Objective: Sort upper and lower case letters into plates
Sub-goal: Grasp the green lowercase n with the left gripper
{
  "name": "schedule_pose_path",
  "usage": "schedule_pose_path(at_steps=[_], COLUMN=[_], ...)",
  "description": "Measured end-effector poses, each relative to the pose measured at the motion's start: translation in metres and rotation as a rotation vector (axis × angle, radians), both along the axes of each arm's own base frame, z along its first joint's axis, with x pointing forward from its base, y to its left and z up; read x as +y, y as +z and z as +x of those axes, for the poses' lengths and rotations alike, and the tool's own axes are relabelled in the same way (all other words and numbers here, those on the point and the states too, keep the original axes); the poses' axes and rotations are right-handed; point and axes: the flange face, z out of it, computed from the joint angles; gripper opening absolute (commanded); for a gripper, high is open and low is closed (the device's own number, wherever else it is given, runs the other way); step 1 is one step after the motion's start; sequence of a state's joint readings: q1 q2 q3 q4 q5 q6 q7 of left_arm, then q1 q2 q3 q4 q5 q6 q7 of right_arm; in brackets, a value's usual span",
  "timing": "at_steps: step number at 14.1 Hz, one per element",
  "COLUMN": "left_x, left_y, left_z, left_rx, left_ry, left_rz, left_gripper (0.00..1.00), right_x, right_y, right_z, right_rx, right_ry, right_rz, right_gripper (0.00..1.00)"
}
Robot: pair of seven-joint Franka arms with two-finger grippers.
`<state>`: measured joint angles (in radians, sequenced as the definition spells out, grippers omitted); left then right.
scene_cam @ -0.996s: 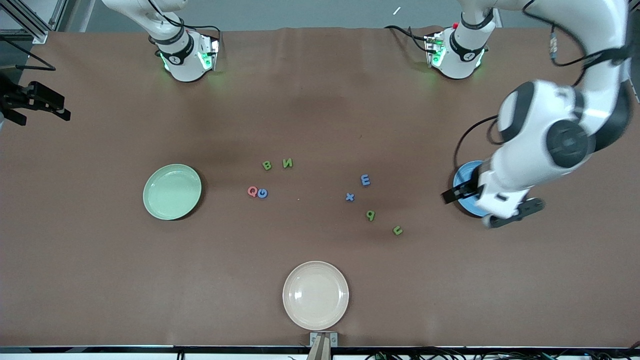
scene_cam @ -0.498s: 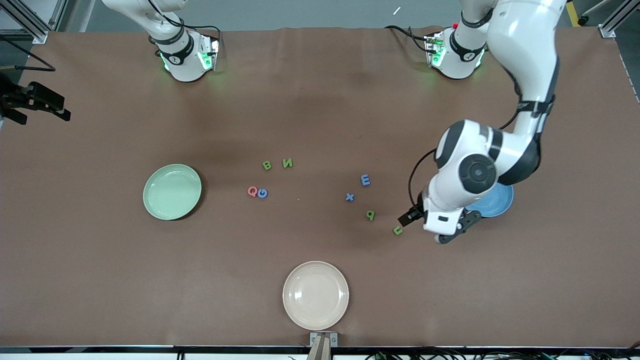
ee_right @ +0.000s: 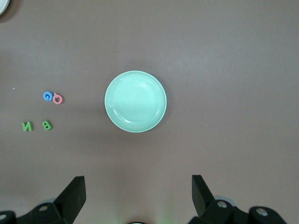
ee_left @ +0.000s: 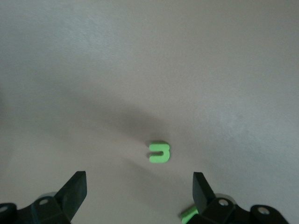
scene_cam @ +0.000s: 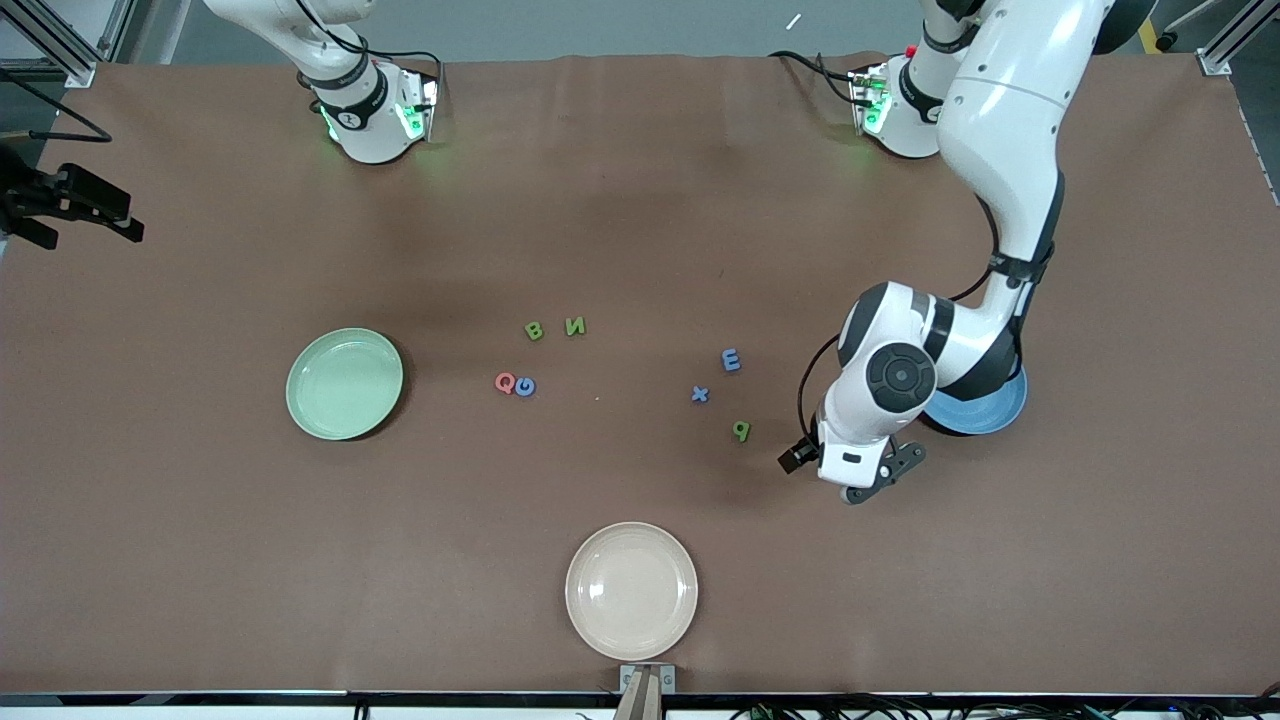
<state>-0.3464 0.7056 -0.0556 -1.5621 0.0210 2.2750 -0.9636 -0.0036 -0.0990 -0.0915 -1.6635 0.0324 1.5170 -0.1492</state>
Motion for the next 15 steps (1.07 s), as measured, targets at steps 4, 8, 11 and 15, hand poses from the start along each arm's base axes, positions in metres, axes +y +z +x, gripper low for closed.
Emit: schedule_pose_path(at_steps=[4,8,11,15], left_x=[-0.001,-0.002,-0.003,-0.004], left_y=[-0.029,-0.052,-0.059,-0.056], left_z=[-0.001,-0.003,0.000,0.004], left_rx=[-0.001,0.005,-0.006,-0.015], left_ry=[-0.007,-0.008,-0.006,-0.005], left_rz=[0.003,0.003,-0.002,-0.006], left_gripper=[0.94,0.87,0.69,0.42], right_x=[0.000,0.000,-0.001,-0.003], right_y=[0.000,0.004,0.002,-0.015], right_z=[0.000,0.001,0.004,0.017], right_rx=[0.000,-0.010,-0.010,0.008], right_ry=[0.000,0.000,-0.002,-0.005], right_rz=[0.000,-0.001,-0.001,-0.004], right_gripper=[1.00,1.00,1.00,1.00])
